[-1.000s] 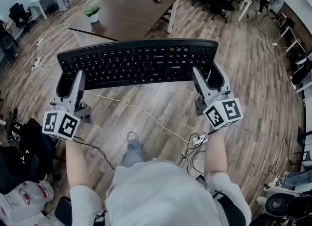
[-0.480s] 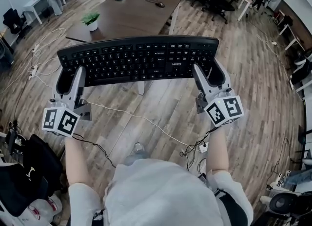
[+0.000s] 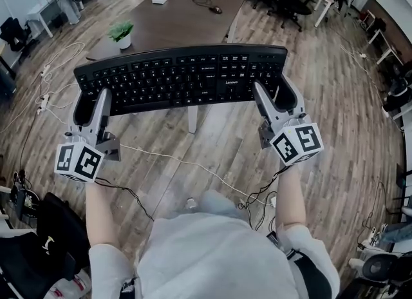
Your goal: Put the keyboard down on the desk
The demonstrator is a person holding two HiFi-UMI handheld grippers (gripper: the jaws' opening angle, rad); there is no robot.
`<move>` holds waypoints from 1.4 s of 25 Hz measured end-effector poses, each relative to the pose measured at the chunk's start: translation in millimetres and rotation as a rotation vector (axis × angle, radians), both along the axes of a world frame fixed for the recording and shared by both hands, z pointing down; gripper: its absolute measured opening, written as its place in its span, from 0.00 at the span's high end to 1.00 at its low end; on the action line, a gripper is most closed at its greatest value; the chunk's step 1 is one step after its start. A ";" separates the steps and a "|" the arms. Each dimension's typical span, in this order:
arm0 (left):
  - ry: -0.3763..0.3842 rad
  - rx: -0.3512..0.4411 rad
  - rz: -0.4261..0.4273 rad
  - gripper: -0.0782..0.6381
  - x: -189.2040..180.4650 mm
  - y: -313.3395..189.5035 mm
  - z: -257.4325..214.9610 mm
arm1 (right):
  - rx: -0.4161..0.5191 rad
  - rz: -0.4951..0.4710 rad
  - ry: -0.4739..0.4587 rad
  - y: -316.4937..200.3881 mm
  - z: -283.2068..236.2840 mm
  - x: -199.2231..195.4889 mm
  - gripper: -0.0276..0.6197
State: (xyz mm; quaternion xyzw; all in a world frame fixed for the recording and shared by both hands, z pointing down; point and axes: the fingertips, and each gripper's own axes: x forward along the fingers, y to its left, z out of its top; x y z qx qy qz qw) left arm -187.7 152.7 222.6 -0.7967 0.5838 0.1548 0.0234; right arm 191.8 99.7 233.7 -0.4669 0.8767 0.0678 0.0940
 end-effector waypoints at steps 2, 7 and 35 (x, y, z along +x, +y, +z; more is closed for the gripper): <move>0.009 -0.010 0.002 0.51 -3.0 -10.9 3.2 | -0.007 0.001 0.008 -10.6 0.6 -3.0 0.57; 0.017 -0.024 0.002 0.51 -11.2 -45.9 6.3 | -0.025 0.002 0.013 -45.3 2.9 -10.8 0.57; -0.005 -0.004 -0.085 0.51 -31.8 -244.6 5.3 | 0.007 -0.081 -0.029 -273.3 13.7 -36.6 0.57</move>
